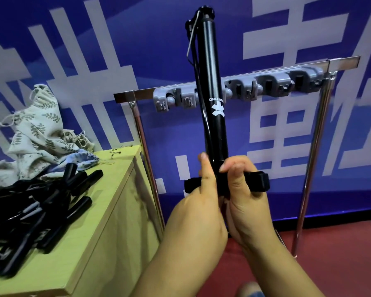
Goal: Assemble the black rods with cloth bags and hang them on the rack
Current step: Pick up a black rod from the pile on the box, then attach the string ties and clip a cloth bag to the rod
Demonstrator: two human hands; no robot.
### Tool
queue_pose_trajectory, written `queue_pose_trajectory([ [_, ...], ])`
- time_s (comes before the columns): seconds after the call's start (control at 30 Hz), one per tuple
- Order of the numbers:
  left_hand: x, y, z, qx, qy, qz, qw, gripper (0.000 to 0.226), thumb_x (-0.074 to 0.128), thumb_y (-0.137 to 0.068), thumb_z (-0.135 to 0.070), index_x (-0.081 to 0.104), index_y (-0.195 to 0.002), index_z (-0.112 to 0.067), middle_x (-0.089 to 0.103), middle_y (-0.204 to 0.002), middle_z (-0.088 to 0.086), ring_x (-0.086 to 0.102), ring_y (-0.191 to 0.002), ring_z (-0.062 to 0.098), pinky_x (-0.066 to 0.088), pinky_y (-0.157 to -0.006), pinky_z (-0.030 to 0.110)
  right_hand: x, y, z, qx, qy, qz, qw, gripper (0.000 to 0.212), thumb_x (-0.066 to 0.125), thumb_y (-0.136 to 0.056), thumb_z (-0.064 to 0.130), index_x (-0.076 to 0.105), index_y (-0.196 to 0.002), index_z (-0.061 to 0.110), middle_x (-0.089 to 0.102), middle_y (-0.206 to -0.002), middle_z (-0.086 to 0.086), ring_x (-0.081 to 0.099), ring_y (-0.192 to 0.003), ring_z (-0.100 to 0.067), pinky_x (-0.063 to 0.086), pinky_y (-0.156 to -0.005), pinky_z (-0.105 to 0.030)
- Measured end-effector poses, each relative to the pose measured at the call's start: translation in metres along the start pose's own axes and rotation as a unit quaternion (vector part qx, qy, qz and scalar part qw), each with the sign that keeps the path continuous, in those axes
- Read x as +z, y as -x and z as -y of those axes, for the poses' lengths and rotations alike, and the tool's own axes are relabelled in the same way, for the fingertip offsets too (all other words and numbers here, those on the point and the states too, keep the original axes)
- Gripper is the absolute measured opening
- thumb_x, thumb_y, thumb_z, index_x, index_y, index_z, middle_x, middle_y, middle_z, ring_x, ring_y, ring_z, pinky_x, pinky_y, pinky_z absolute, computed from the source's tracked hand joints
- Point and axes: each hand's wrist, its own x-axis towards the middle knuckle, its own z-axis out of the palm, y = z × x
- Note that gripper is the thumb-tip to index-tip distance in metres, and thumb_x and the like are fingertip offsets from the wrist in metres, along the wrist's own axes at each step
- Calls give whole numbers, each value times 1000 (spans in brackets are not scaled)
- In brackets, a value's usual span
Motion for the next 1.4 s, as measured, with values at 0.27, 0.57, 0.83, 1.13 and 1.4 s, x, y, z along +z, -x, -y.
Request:
queue_pose_trajectory([
  [0.27,-33,-4,30,103,515,-26,850,78,57,-82,-8,22,-138,-50,61,-57,-6,56,-54,9,52,-63,24,10,14,18,-98,46,75,991,30,70,-69,58,66,-91,38,54,-114,-26,61,-95,-34,49,-75,-46],
  [0.57,-38,-28,32,-10,752,138,645,27,50,-78,2,73,-90,-5,59,-71,4,51,-54,5,54,-58,18,9,18,4,46,31,48,997,36,63,-80,47,51,-113,38,65,-116,8,67,-96,-11,56,-83,-35],
  [0.83,-2,-57,34,-170,753,39,635,30,30,-96,8,59,-93,3,54,-72,9,56,-68,10,57,-70,25,-14,24,-24,243,60,77,965,87,69,-55,70,46,-113,10,68,-92,-14,67,-76,-24,57,-69,-30],
  [1.13,-3,-62,45,-259,763,27,592,30,26,-97,11,55,-93,8,52,-82,14,55,-79,16,42,-95,40,-17,13,-24,304,67,251,917,34,78,-70,24,63,-90,0,70,-79,-7,67,-73,-18,53,-65,-26],
  [1.4,-7,-69,48,-240,748,61,616,30,25,-96,13,55,-95,9,55,-92,16,59,-83,20,40,-97,44,-2,0,-18,357,115,321,870,8,61,-84,4,59,-82,-4,68,-68,-14,69,-60,-18,51,-50,-21],
])
